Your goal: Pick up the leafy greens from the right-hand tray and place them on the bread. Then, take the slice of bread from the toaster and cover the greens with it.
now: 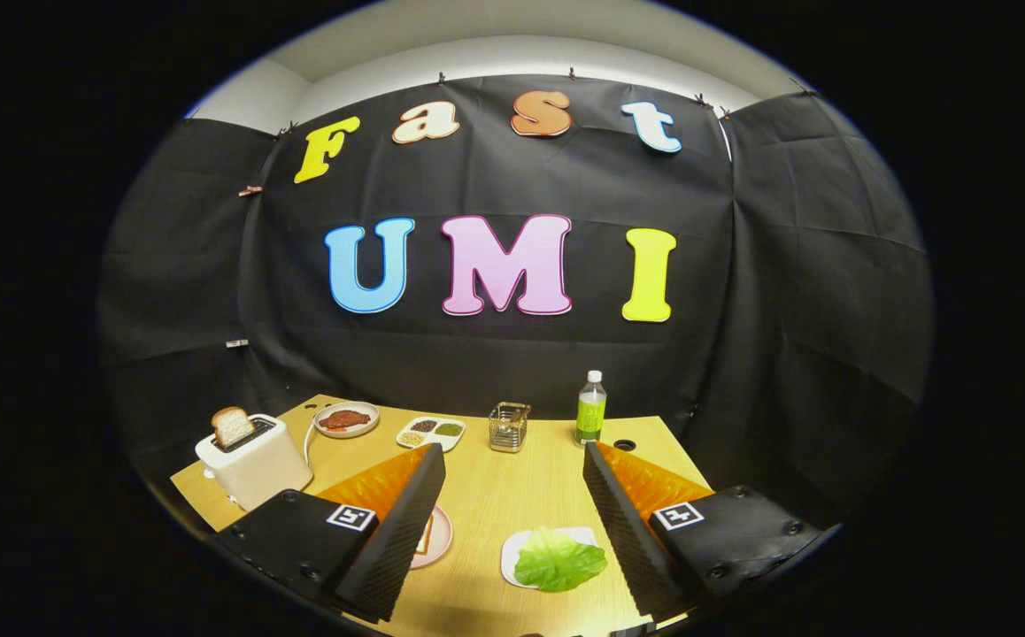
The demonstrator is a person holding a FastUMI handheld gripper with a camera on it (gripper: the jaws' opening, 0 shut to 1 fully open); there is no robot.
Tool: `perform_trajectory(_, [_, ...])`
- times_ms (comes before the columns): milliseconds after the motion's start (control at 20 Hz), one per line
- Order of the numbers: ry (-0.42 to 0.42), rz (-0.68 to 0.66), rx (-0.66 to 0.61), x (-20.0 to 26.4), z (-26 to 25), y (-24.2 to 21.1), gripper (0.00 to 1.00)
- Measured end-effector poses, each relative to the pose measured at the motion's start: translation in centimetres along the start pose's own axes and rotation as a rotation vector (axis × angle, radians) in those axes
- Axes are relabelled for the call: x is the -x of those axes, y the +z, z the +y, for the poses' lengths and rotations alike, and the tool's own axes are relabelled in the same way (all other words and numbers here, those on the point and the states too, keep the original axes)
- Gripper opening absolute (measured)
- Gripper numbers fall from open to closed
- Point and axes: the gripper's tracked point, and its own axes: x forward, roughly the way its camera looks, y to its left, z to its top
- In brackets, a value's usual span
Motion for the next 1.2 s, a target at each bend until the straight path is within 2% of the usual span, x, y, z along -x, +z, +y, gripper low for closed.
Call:
perform_trajectory(700, [0.023, 0.06, -0.01, -0.6, -2.0, -2.3, 0.98])
perform_trajectory(1100, [0.076, 0.207, -0.037, -2.8, -4.2, -8.4, 0.98])
perform_trajectory(1200, [0.063, 0.25, -0.025, -3.8, -5.0, -10.2, 0.98])
